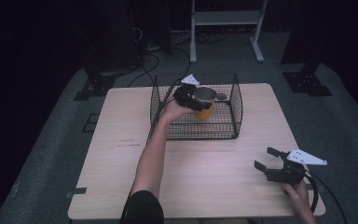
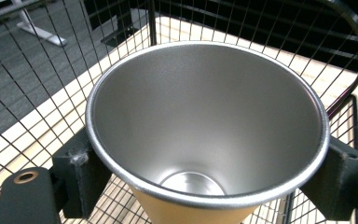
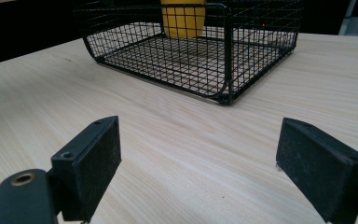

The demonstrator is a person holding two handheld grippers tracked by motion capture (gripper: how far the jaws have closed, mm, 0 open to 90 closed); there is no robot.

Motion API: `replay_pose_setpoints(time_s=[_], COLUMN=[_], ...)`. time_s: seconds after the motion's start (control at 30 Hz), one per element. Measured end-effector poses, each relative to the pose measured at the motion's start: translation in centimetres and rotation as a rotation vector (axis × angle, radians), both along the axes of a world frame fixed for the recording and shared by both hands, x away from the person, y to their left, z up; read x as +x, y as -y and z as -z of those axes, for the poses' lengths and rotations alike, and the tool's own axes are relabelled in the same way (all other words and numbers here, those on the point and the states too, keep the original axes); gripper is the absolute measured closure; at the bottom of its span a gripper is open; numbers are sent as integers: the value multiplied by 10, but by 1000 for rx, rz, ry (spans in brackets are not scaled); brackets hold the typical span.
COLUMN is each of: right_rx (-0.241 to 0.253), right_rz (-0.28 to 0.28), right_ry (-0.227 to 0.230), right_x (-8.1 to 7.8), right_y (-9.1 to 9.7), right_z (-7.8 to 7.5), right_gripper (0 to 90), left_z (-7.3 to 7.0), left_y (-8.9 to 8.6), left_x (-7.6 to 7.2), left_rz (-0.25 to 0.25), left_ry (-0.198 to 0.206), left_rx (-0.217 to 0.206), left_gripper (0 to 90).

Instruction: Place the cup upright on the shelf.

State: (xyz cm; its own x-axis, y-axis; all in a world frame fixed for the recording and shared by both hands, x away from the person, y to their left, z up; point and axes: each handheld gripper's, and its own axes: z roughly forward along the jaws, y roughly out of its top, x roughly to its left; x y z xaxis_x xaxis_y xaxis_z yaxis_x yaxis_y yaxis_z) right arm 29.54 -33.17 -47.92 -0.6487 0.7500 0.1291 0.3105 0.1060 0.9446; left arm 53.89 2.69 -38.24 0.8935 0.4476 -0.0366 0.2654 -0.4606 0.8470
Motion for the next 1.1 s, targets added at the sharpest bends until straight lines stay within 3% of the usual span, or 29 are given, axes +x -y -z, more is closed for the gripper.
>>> replay_pose_setpoints(time_s=[0.4,0.83,1.1], right_rx=[0,1,1], right_rz=[-2,-4,-3], right_ry=[0,0,2], right_x=[0,0,0], right_y=[0,0,0], right_z=[0,0,0], right_gripper=[129,129,129], left_z=[7,17,22], left_y=[2,7,8], left_x=[4,6,5], left_rz=[-2,30,46], left_ry=[-12,-57,-57], left_rx=[27,69,96], left_gripper=[143,142,142])
